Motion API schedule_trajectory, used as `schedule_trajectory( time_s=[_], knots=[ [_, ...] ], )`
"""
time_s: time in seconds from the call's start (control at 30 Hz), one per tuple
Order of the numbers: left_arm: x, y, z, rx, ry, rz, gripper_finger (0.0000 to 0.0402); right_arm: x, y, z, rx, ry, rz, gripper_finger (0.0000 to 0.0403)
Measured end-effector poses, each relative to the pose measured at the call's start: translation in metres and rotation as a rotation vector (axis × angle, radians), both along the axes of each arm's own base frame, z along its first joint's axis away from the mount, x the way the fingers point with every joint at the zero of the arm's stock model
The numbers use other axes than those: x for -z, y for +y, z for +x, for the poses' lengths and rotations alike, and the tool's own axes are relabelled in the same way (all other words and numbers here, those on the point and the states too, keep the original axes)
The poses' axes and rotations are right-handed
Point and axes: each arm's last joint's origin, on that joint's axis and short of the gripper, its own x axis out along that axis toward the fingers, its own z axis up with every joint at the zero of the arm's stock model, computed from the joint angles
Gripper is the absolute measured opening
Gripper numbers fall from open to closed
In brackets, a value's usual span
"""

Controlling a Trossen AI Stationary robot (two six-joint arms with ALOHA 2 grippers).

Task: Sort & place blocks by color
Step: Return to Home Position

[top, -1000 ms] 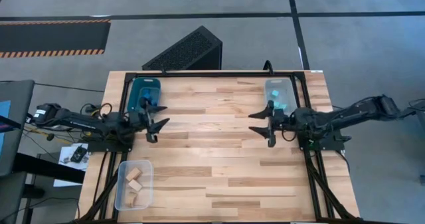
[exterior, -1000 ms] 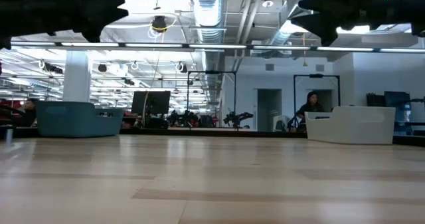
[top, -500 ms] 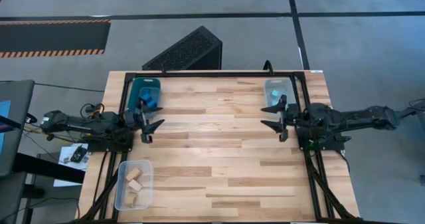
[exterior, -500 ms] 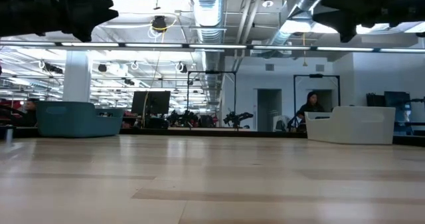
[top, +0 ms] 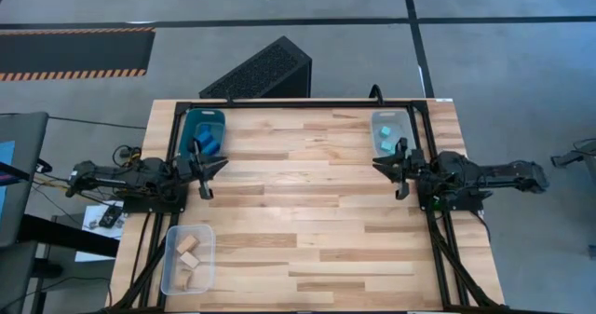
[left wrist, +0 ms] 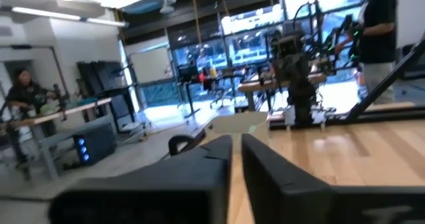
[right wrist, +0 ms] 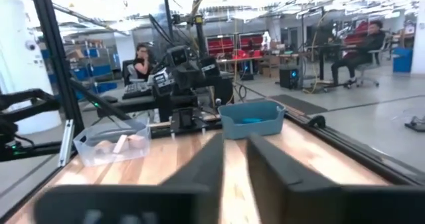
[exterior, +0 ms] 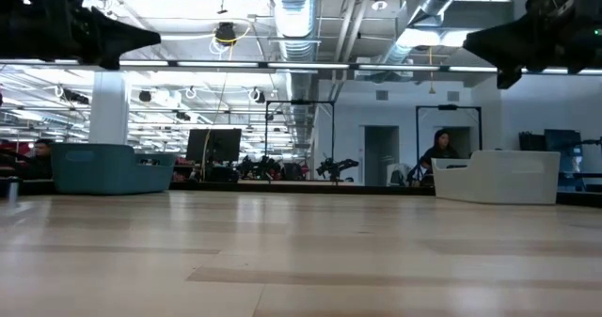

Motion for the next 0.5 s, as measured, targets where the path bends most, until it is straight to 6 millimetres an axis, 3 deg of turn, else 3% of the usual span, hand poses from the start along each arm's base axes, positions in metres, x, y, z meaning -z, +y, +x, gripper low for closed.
schedule_trajectory(
  time_s=[0.07, 0.2, 0.5],
  knots=[
    [0.001, 0.0, 0.0, -0.013, 0.009, -0.01, 0.0009, 0.001, -0.001, -0.002, 0.003, -0.008, -0.009, 0.0056],
    [0.002, 0.0, 0.0, -0.01, 0.013, -0.013, 0.001, 0.002, -0.002, -0.009, -0.013, -0.02, -0.017, 0.0009],
    [0.008, -0.002, 0.002, 0.083, 0.044, -0.097, 0.0002, 0.014, -0.001, -0.007, -0.035, 0.028, 0.083, 0.0027]
  ],
)
